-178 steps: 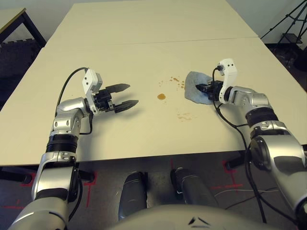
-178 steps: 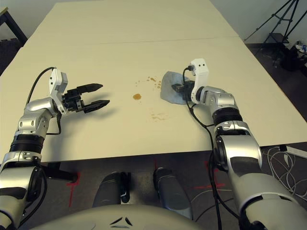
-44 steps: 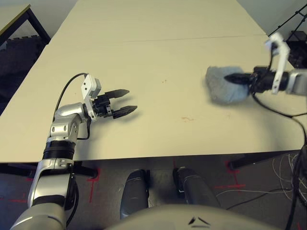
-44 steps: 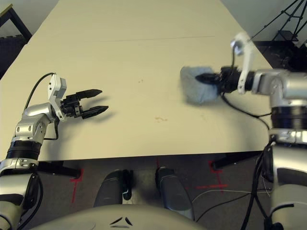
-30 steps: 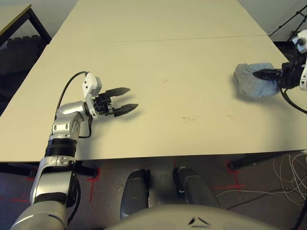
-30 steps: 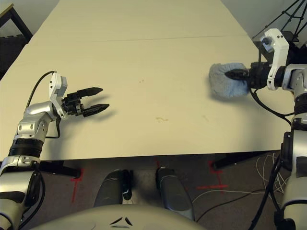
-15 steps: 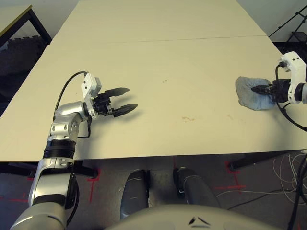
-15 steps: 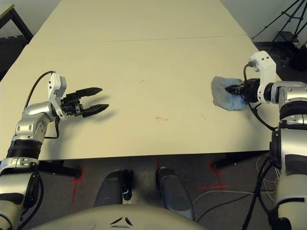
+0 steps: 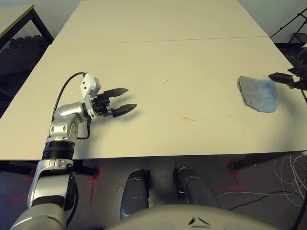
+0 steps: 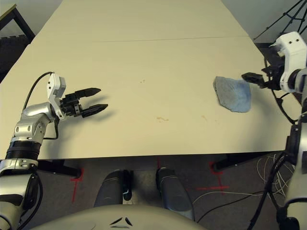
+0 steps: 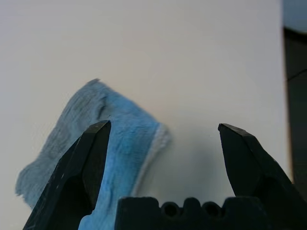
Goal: Wipe the water off the table with a rag.
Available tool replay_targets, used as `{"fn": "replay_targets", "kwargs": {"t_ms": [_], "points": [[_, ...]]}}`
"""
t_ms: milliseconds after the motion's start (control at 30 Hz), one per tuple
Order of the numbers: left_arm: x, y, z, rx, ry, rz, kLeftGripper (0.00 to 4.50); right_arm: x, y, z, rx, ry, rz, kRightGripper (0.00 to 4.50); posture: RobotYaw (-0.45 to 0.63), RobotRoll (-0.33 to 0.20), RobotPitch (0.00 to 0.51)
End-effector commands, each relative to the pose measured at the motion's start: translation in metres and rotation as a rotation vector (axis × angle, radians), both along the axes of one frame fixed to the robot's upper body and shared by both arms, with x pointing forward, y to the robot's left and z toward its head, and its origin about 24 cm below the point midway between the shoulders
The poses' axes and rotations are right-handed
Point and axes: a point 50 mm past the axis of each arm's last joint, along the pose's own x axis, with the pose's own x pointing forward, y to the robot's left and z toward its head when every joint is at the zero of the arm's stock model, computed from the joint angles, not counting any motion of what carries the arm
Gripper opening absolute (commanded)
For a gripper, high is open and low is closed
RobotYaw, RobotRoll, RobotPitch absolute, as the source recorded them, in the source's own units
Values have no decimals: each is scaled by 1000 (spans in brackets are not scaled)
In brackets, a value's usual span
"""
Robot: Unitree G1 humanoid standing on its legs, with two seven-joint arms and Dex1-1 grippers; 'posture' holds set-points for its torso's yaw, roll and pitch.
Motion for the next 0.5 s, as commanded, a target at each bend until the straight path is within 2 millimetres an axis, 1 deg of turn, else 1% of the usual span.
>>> {"fn": "replay_targets", "kwargs": {"t_ms": [33,100,200,333,400,467,500], "points": [[2,7,4,-63,-77,172,4500,3,5,11,95,-164,36,4464,-191,0,125],[4,14,3,-84,-111,298,4500,5,8,10,163,-252,59,4464,-187,0,129],[5,25,4,-118,-144,455,4500,4,15,4,212,-335,105,4464,-185,0,133],[7,48,5,-133,-194,714,4500,2,21,-14,292,-427,114,4464,-181,0,138],[5,56,5,-135,-209,788,4500,0,23,-20,324,-464,100,4464,-137,0,116],[2,63,5,-129,-227,848,4500,-2,24,-29,362,-510,71,4464,-130,0,111],[0,67,4,-128,-235,881,4500,-4,23,-35,387,-530,41,4464,-116,0,99]]}}
